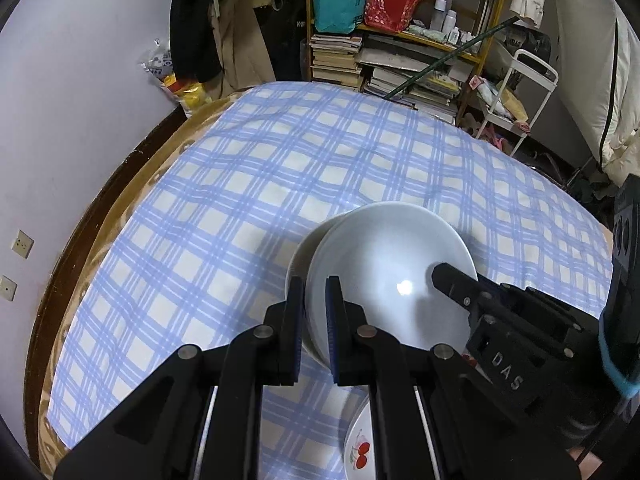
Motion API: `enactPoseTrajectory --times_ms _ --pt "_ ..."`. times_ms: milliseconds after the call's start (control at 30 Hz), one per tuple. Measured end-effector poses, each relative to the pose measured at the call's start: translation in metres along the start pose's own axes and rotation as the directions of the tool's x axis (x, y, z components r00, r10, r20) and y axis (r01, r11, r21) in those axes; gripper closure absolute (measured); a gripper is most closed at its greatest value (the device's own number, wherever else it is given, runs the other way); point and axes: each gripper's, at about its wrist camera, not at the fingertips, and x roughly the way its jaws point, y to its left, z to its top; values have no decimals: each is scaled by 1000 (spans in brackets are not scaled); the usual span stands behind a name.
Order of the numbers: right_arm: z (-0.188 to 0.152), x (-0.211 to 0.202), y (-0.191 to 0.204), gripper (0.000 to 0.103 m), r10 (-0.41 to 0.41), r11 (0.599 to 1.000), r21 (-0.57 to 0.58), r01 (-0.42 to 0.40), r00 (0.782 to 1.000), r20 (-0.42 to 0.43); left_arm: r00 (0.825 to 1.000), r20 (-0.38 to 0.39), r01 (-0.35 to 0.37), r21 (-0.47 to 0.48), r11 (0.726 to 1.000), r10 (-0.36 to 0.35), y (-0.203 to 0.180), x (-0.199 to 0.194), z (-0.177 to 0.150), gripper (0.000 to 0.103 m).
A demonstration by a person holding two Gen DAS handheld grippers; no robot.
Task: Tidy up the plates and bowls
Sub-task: 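Lift the red-patterned bowl with both grippers and carry it over the stack, then lower the red-patterned bowl into the stacked bowls and open both grippers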
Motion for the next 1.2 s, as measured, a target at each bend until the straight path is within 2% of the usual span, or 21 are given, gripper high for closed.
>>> enactPoseTrajectory --times_ms 233,500,767,1033,1200 --pt "-8 15 -1 94 -35 999 2 35 999 -25 999 -39 -11 10 1000 12 2 18 -1 94" --pt "-10 19 -4 94 -41 999 4 42 999 -32 999 -37 -23 18 1000 24 -1 22 -1 94" --pt "-15 16 1 94 -61 998 -10 61 998 -2 999 -38 -24 3 1000 25 -1 22 -1 93" --pt "-17 8 -2 93 -44 999 -2 44 999 27 999 -36 -37 44 998 38 -3 23 -6 93" --pt "-19 3 8 90 -104 992 -62 107 993 49 998 -48 -36 37 999 38 -4 27 -9 93"
